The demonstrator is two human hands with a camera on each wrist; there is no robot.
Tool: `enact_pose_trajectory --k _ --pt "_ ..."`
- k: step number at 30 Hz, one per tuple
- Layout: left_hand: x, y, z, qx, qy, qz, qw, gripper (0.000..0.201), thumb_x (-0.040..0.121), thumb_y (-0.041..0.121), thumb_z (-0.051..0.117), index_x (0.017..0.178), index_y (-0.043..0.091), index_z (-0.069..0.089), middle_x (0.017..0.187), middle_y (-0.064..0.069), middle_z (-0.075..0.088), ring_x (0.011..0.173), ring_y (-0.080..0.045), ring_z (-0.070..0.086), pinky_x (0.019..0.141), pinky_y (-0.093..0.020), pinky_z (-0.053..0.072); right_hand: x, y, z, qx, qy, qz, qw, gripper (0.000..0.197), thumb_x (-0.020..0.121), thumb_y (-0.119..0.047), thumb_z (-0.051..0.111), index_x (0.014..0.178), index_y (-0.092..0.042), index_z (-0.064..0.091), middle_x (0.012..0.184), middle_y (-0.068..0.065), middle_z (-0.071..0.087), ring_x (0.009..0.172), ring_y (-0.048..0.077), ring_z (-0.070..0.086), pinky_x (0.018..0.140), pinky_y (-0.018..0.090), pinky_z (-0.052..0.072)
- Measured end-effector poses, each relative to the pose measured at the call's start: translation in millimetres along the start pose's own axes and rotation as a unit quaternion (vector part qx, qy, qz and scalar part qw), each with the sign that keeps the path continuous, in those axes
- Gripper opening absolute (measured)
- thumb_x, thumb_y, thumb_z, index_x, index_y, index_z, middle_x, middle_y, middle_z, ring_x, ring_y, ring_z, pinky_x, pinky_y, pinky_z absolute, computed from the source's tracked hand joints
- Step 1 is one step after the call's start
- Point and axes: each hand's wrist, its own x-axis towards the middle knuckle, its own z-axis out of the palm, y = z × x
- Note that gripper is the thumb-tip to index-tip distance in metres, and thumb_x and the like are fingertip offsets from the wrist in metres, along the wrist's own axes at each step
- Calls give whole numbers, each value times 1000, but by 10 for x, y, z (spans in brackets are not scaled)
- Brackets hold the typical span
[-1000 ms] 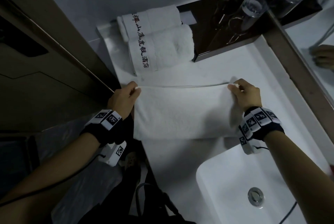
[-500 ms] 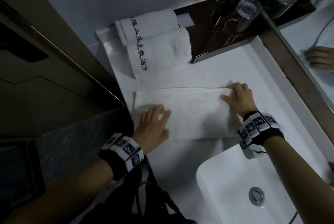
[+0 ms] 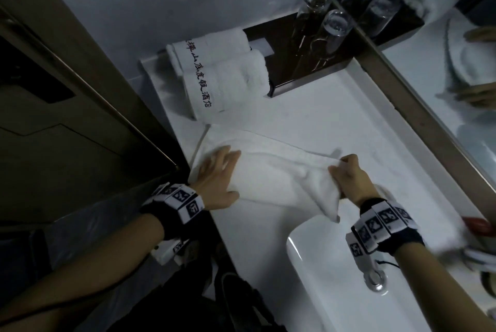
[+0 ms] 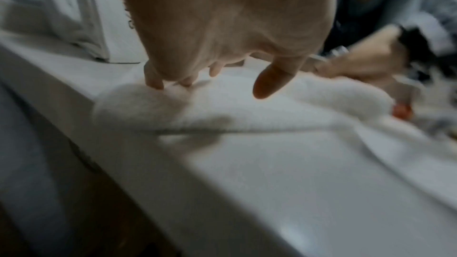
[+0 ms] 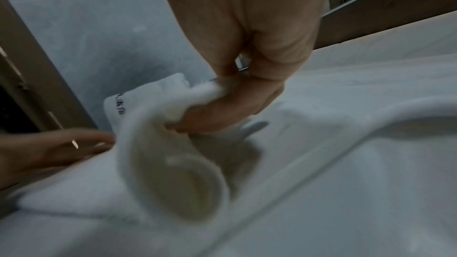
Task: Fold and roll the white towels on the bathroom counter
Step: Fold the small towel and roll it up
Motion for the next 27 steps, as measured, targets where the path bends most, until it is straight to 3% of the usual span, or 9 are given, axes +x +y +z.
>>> enact_pose_trajectory --k 5,8,11,15,17,19,22,25,27 --pt "204 280 -62 -39 133 -113 984 52 94 24 40 138 3 23 145 -19 19 134 -33 23 106 -46 29 -429 180 243 101 1 39 994 25 95 -24 47 109 -10 31 98 11 52 84 26 57 66 42 55" --pt "321 347 21 -23 92 -130 987 71 89 42 48 145 14 14 152 -18 3 141 -35 1 111 -51 15 -670 237 354 238 -18 63 969 33 92 -19 57 115 -2 42 100 9 59 87 26 61 61 35 54" --pt "475 310 66 16 17 -97 995 102 76 55 62 147 23 -5 154 -14 -21 141 -35 -22 113 -55 -3 -874 238 349 344 -105 46 932 15 87 -6 60 102 -1 60 63 -6 67 53 9 60 43 16 45" --pt "743 204 -71 63 -34 22 997 113 68 47 75 146 33 -4 155 -3 -24 141 -25 -25 115 -49 -5 -966 276 428 423 -130 91 892 24 85 -9 62 109 -6 63 96 6 72 86 15 69 68 23 58" --pt "847 162 -180 107 -60 68 990 114 67 40 78 146 35 -5 155 0 -23 142 -22 -24 116 -44 -5 -974 293 521 449 -113 114 879 20 89 -9 57 109 -8 61 91 3 71 77 12 69 68 24 58" --pt "887 142 -237 150 -69 91 982 114 68 37 78 146 34 -5 156 1 -21 143 -20 -21 117 -40 -4 -981 294 585 425 -107 126 890 12 91 -10 54 101 -9 60 77 2 69 65 14 66 69 30 59" --pt "718 205 -124 162 -10 119 980 102 75 26 73 148 26 1 158 -1 -9 146 -21 -7 117 -35 2 -958 305 603 362 -110 131 916 19 86 -8 58 104 -3 59 94 15 62 83 26 60 86 42 52" --pt "325 337 221 58 111 156 980 79 76 0 58 145 16 23 154 -8 16 140 -27 20 112 -33 13 -949 303 617 412 -85 123 899 31 86 -1 57 110 -11 41 104 15 56 84 23 62 71 31 59" --pt "47 457 447 16 138 177 974 62 78 4 55 137 11 37 144 -12 32 129 -29 34 104 -31 18 -968 291 635 428 -74 94 896 33 87 2 54 105 -22 39 101 7 53 82 20 61 65 26 59"
